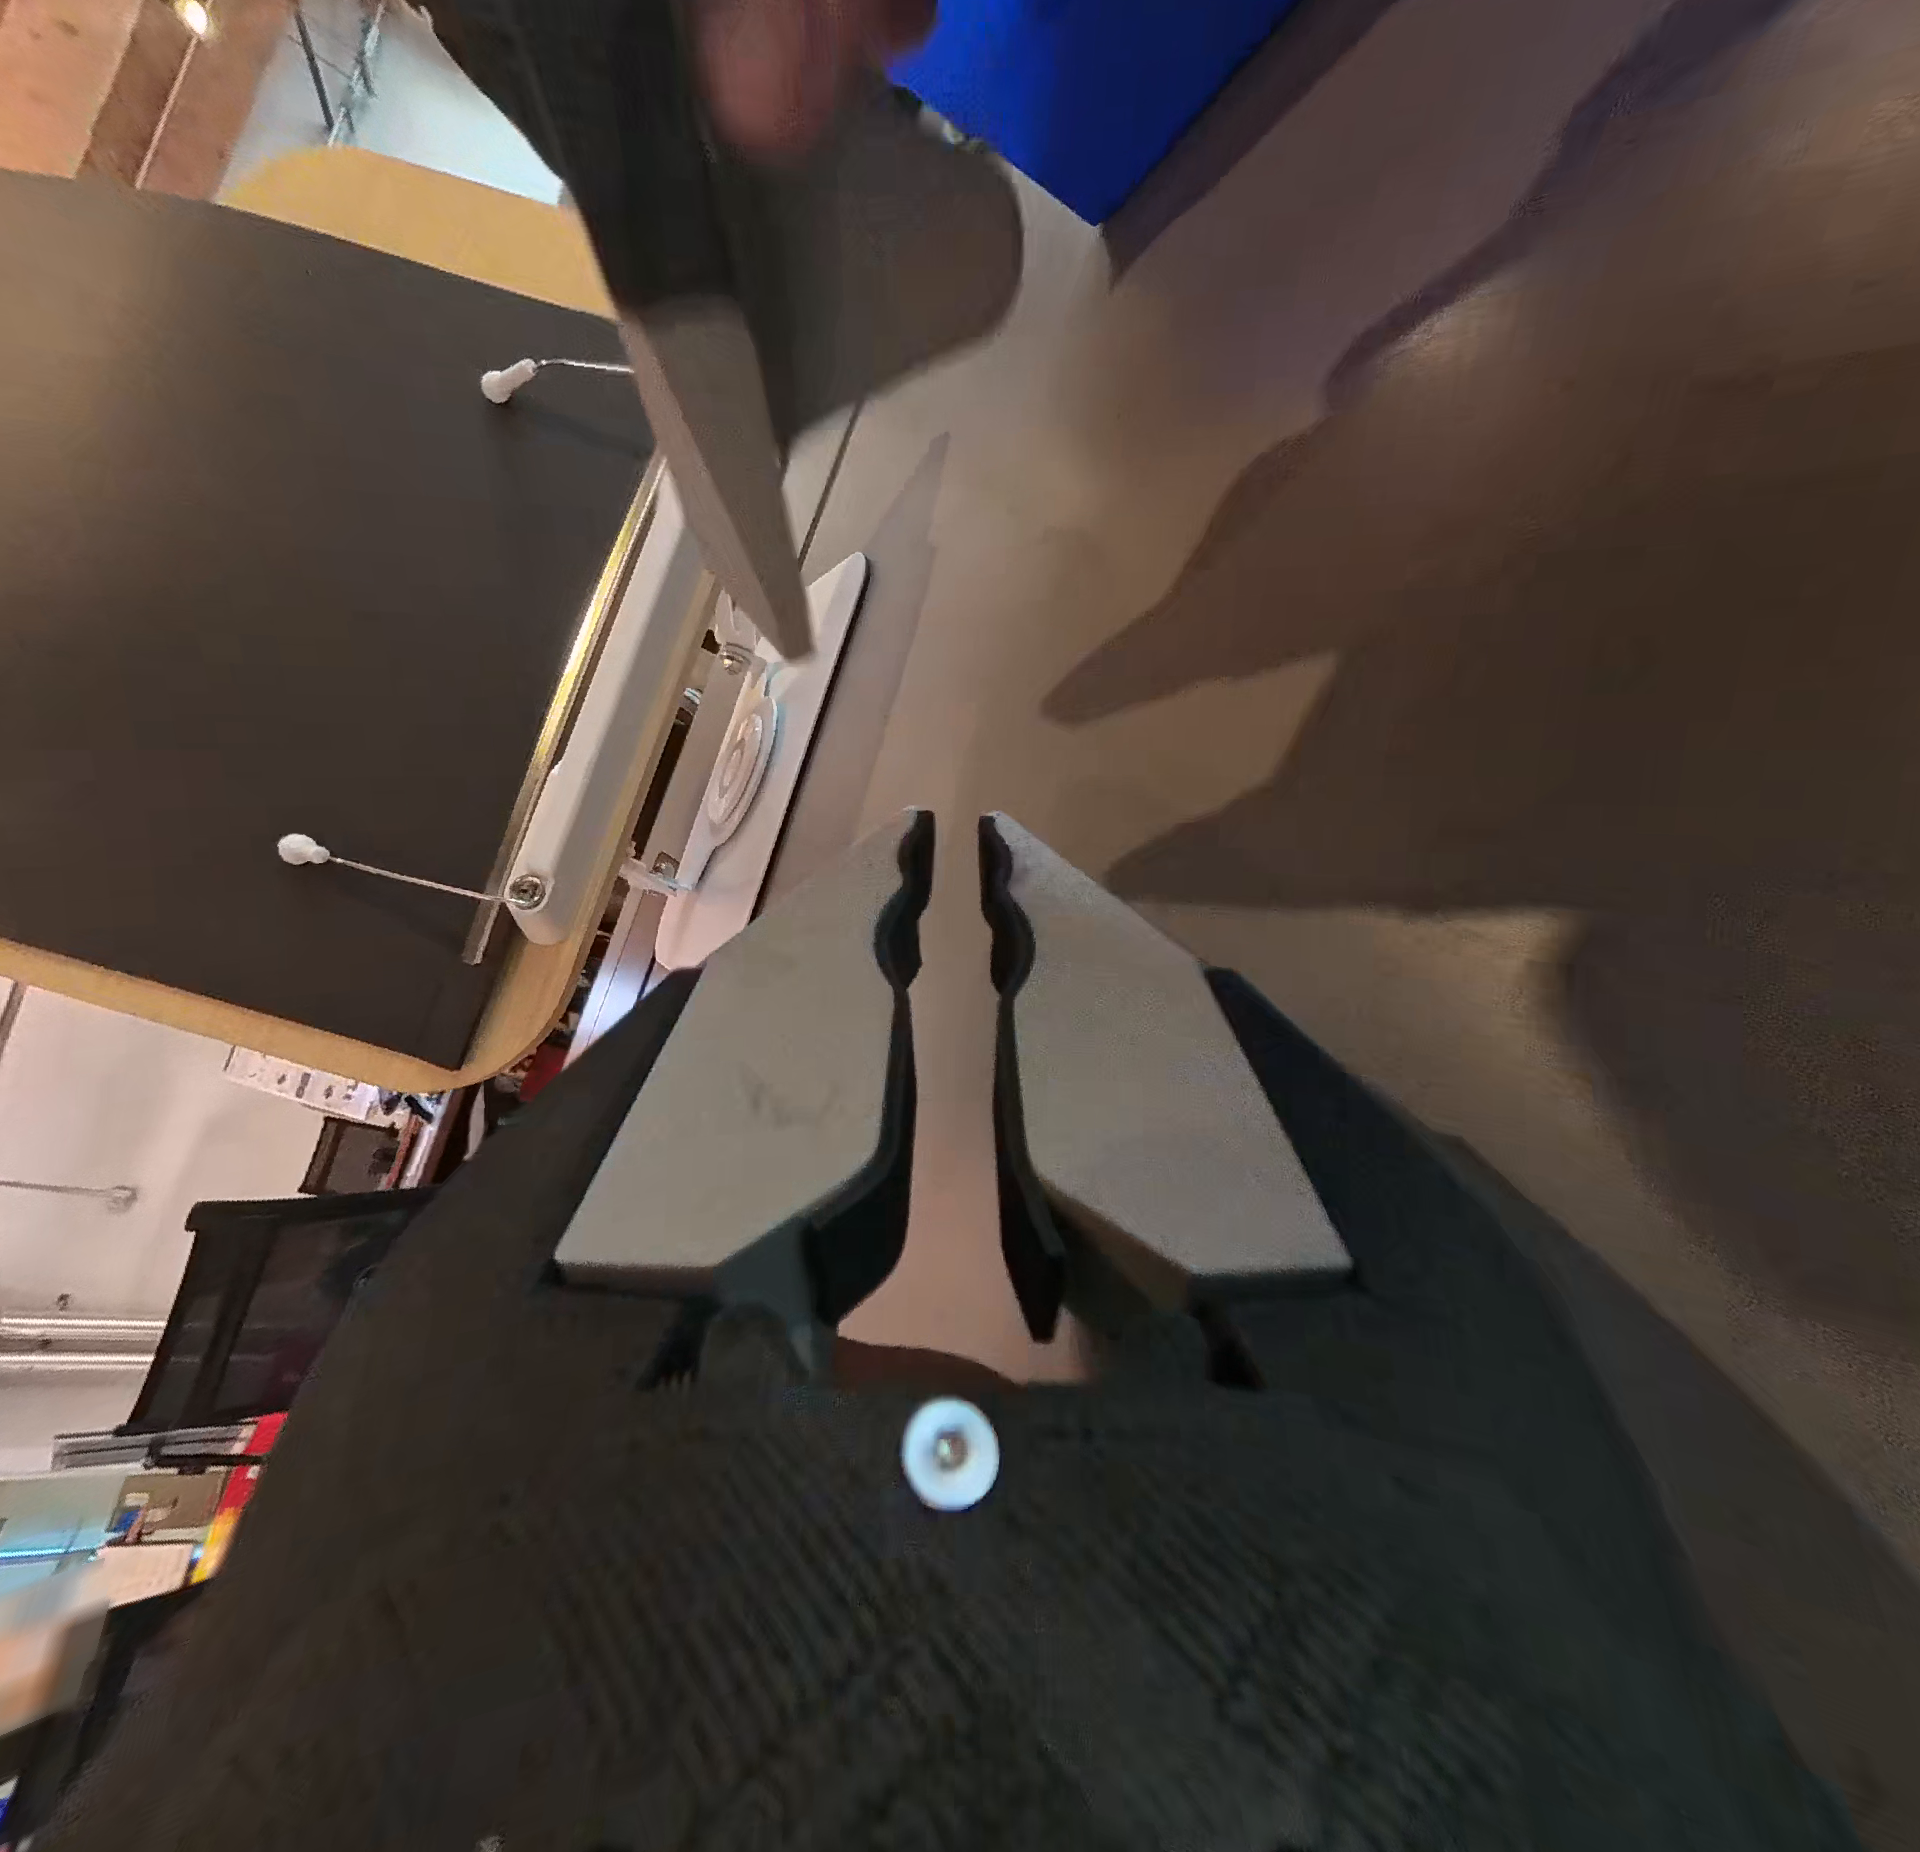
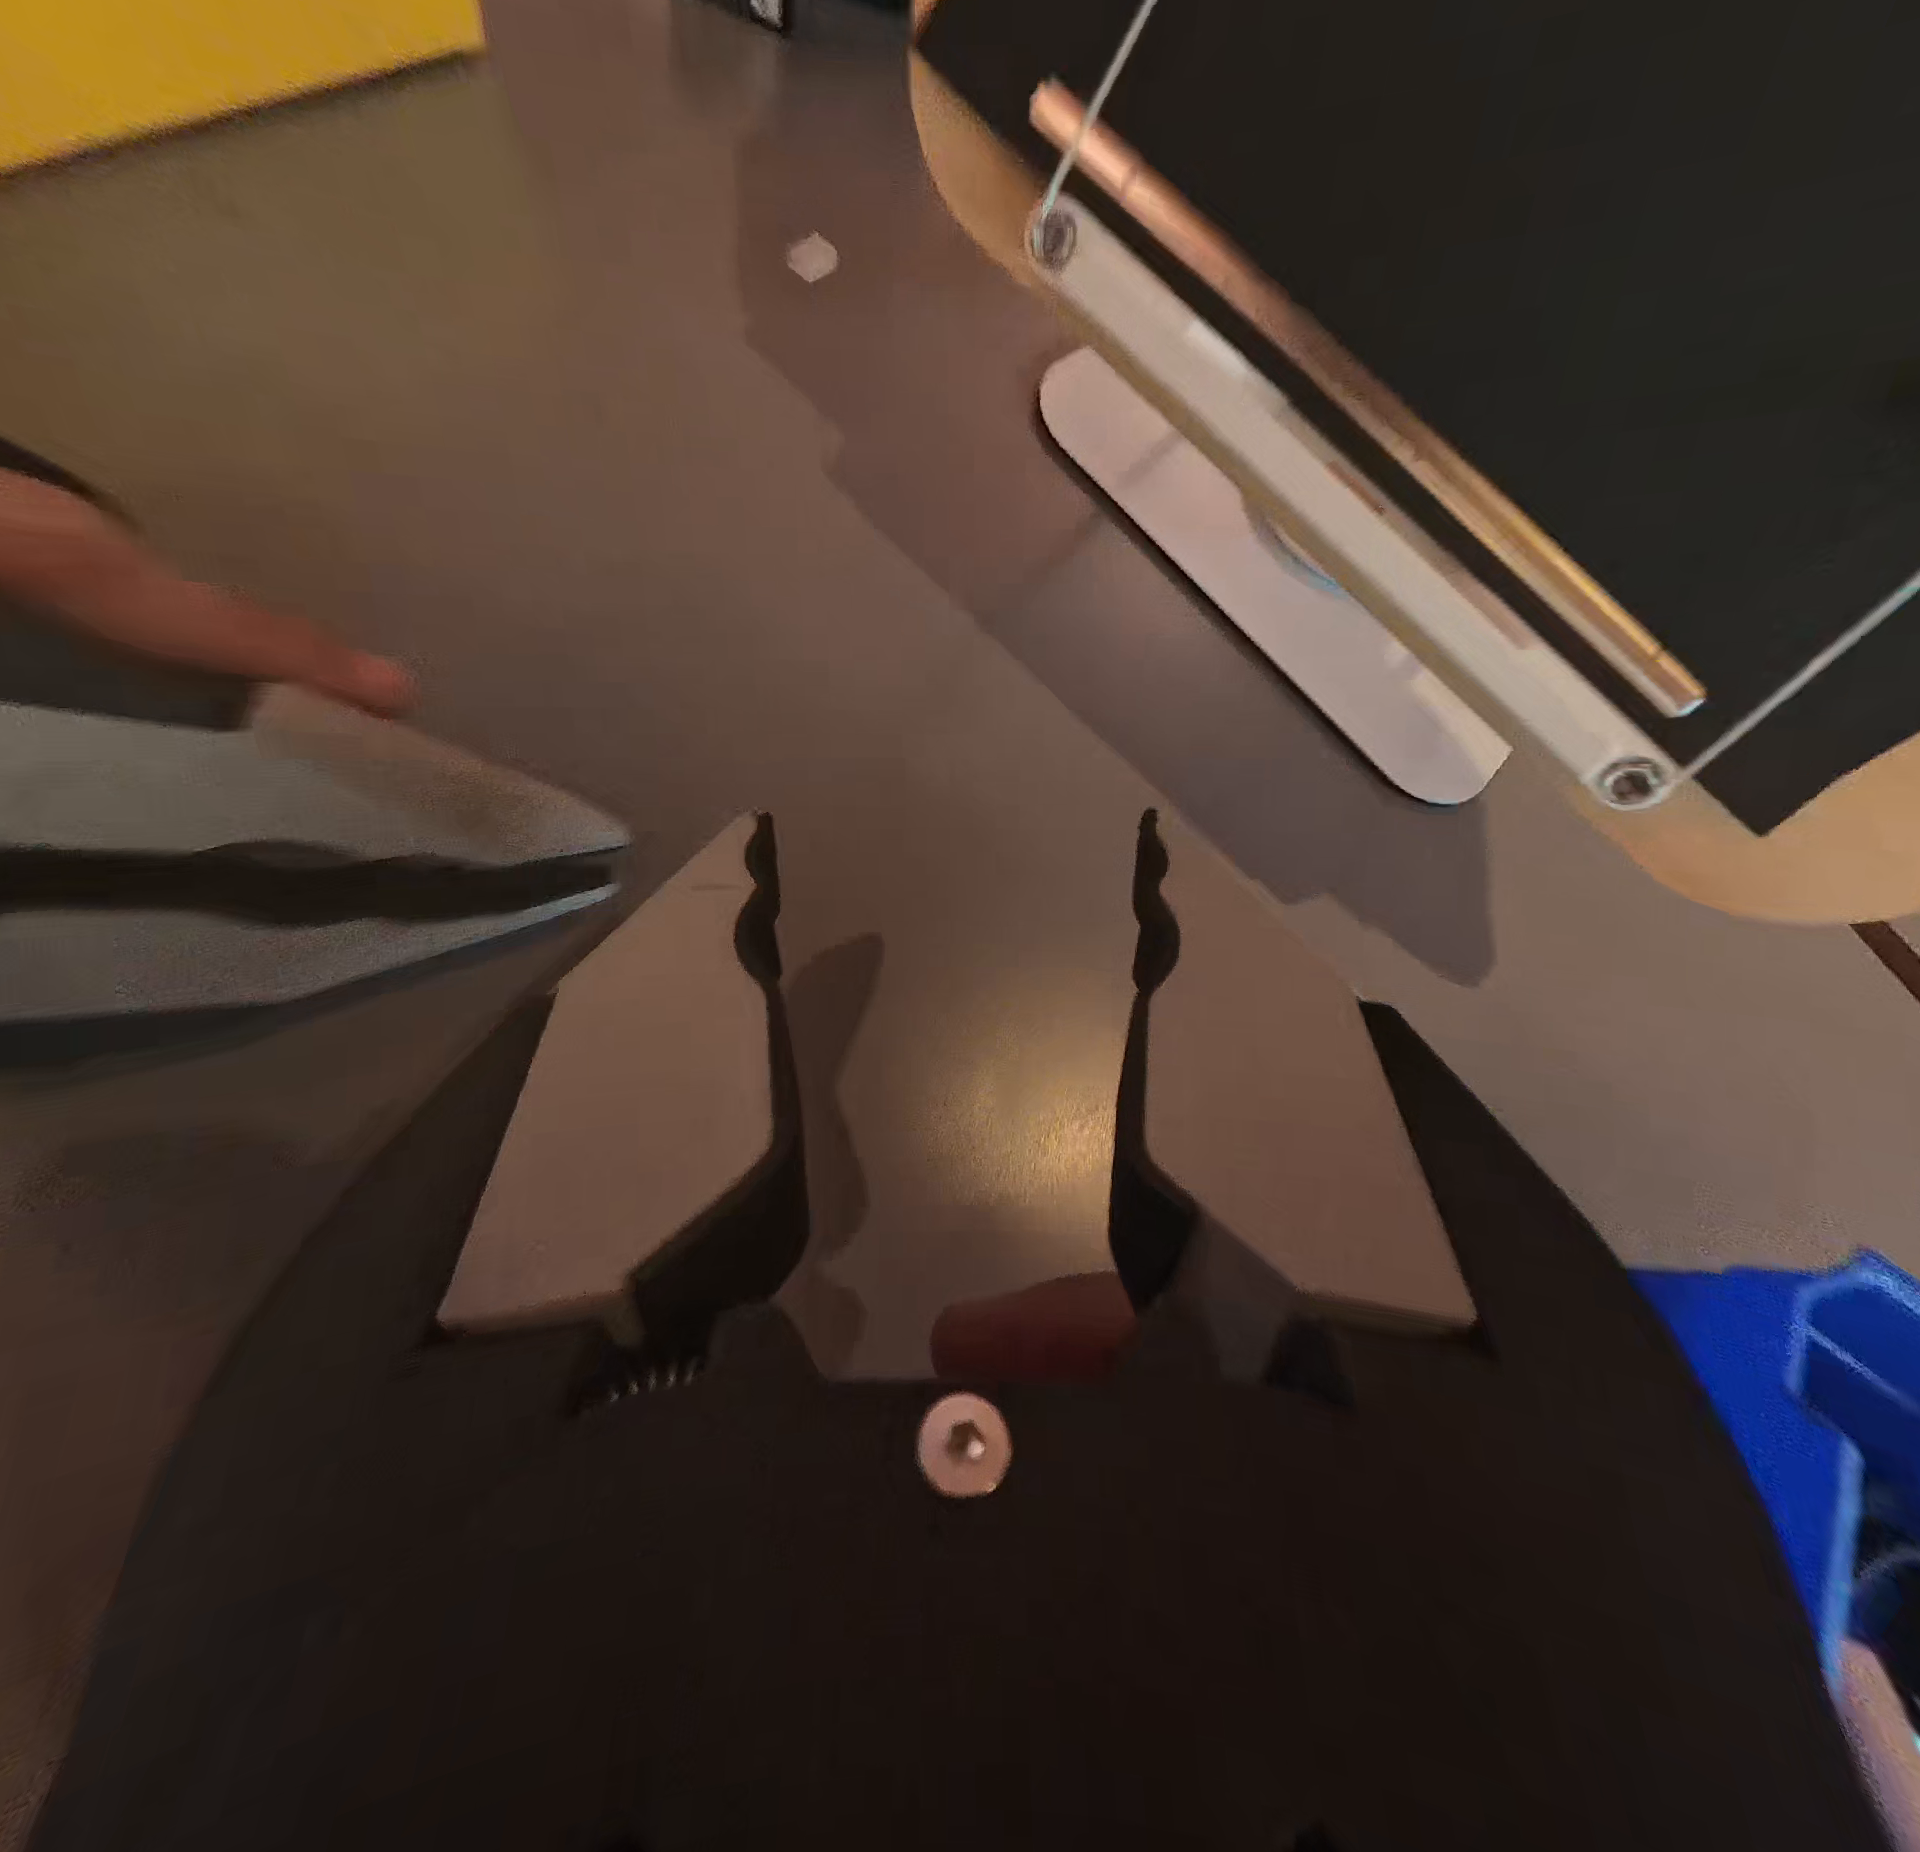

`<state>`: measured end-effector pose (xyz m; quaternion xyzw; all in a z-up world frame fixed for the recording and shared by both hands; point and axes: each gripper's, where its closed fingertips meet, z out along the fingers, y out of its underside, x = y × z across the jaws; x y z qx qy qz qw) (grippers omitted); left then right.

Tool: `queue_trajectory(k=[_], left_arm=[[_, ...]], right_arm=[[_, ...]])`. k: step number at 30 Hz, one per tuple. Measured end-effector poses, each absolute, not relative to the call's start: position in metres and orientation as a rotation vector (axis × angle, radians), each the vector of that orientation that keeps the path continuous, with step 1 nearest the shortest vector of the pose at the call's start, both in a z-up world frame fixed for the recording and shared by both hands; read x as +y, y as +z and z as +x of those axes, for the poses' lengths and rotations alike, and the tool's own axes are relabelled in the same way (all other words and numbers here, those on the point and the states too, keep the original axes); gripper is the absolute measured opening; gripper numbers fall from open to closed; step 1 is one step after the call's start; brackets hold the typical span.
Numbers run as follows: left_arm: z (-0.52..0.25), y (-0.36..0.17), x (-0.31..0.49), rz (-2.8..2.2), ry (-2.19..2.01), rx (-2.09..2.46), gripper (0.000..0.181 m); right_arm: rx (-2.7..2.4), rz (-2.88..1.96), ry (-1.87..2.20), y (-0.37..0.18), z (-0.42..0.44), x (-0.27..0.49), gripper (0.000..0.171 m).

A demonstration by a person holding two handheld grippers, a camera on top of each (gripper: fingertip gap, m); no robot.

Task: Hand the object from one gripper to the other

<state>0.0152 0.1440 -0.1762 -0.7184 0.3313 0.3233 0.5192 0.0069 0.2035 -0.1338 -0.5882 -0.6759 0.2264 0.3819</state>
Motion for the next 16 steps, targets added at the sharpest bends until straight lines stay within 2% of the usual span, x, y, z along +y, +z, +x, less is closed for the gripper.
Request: queue_trajectory(k=[1, 8, 9, 12, 16], left_arm=[[0.016, -0.176, 0.143, -1.723, 0.773, 0.801, 0.006], [0.031, -0.183, 0.135, -1.813, 0.618, 0.790, 0.015], [0.029, -0.185, 0.135, -1.828, 0.626, 0.796, 0.017], [0.034, -0.191, 0.127, -1.947, 0.445, 0.760, 0.024], [0.035, -0.118, 0.094, -1.850, 0.201, 0.628, 0.034]], right_arm=[[-1.729, -1.506, 0.538, -0.147, 0.000, 0.207, 0.065], [-1.679, -1.485, 0.432, -0.199, -0.019, 0.246, 0.061], [-1.689, -1.504, 0.451, -0.204, -0.020, 0.248, 0.057], [-1.675, -1.601, 0.532, -0.206, -0.021, 0.255, 0.070], [-1.679, -1.668, 0.594, -0.210, -0.019, 0.256, 0.072]])
